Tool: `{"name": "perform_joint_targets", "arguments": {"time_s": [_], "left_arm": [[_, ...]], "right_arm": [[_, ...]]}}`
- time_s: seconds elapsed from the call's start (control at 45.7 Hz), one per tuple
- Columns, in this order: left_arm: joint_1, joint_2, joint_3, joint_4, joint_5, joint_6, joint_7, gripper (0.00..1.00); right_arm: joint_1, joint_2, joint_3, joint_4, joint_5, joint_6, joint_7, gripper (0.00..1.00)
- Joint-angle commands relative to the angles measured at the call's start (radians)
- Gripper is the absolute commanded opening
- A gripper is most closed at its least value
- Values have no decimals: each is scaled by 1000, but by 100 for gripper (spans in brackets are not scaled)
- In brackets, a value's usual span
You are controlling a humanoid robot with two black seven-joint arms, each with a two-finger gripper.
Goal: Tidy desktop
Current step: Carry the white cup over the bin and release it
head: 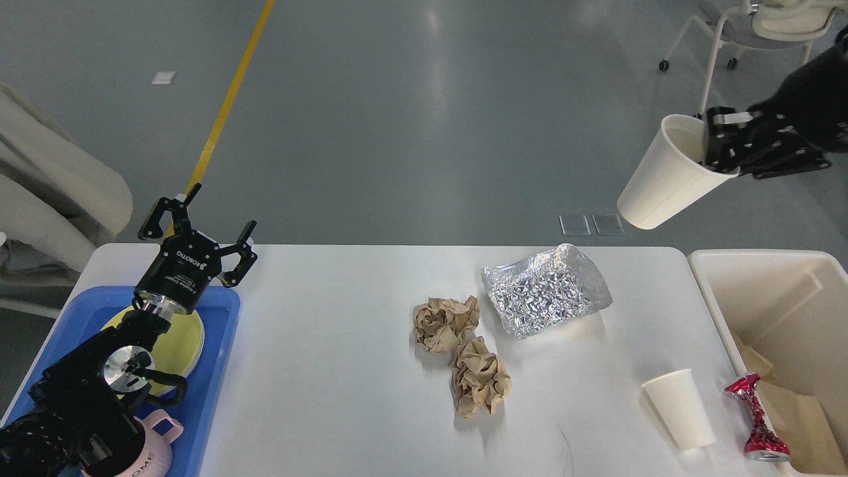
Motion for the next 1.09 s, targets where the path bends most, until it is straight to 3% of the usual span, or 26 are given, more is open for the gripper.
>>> {"name": "perform_joint_targets", "arguments": {"time_s": [0.0,0.109,0.241,0.306,0.394,0.503,0.657,0.832,1.007,1.029,1.051,1.073], "left_arm": [[-2,-1,0,0,-1,0,-1,100],[0,-1,0,0,0,0,1,100],[0,-1,0,0,0,0,-1,100],[0,-1,0,0,0,0,-1,100],[0,-1,0,0,0,0,-1,100],[-2,-1,0,0,0,0,-1,100],[-2,-1,0,0,-1,0,1,100],[0,-1,0,0,0,0,-1,100],[0,-1,0,0,0,-2,-1,100],[-2,-1,0,0,-1,0,-1,100],[-2,-1,0,0,-1,0,-1,100],[0,-1,0,0,0,0,-1,100]], "right_arm": [[113,-88,0,4,-137,53,0,0],[78,-115,-3,-22,-228,53,-1,0],[-86,-189,6,-90,-346,15,-1,0],[-228,-203,10,-146,-387,-87,-1,0],[-474,-187,13,-270,-412,-311,-1,0],[-805,-97,53,-490,-400,-537,0,0],[-1268,15,173,-786,-329,-692,2,0],[-1569,175,236,-1048,-204,-723,2,0],[-1628,198,265,-1073,-142,-723,0,0],[-1628,199,267,-1073,-141,-724,2,3],[-1628,199,267,-1071,-141,-724,2,22],[-1628,201,268,-1071,-141,-724,2,50]]}}
